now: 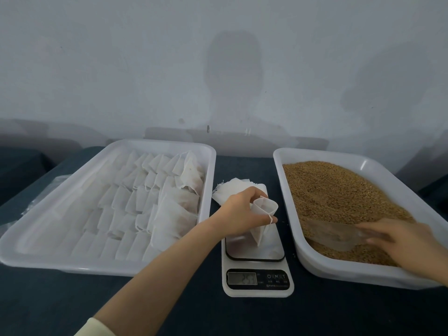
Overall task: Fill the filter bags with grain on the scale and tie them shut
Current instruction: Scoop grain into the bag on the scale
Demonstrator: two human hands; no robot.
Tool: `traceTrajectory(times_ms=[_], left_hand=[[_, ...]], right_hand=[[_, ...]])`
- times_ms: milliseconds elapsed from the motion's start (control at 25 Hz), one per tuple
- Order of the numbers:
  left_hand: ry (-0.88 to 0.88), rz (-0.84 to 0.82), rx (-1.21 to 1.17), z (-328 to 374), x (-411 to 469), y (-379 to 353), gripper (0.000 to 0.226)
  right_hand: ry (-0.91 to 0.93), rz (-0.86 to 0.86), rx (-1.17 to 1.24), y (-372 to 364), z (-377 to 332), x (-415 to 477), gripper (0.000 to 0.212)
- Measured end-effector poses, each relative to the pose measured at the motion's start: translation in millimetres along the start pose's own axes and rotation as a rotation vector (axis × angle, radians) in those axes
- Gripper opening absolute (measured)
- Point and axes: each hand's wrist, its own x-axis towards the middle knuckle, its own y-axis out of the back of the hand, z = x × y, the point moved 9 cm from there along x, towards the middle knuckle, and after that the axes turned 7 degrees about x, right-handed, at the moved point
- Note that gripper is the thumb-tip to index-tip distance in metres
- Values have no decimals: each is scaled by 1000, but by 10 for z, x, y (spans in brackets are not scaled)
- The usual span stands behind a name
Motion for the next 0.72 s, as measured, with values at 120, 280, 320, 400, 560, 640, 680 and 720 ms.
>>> traceTrajectory(times_ms=[120,280,320,400,560,640,680,720], left_hand=[[3,-2,-5,7,-3,-1,46],[9,-6,-3,9,-10,3,47],[9,-8,-5,15,-11,5,47],[7,-9,-10,30,-15,9,47],[9,-10,-14,40,-20,13,47],[8,-11,-11,41,-19,8,47],[7,-10,-9,42,-23,4,47],[7,-9,-8,43,-22,5,47]], right_hand=[[82,129,-133,120,-1,5,34],[117,190,-224,231,14,36,36],[101,187,-214,251,34,40,36],[81,189,-203,285,82,47,37],[26,198,-160,340,165,25,44],[-12,195,-139,342,213,5,51],[-22,190,-127,336,244,3,57],[-31,182,-109,331,282,11,61]])
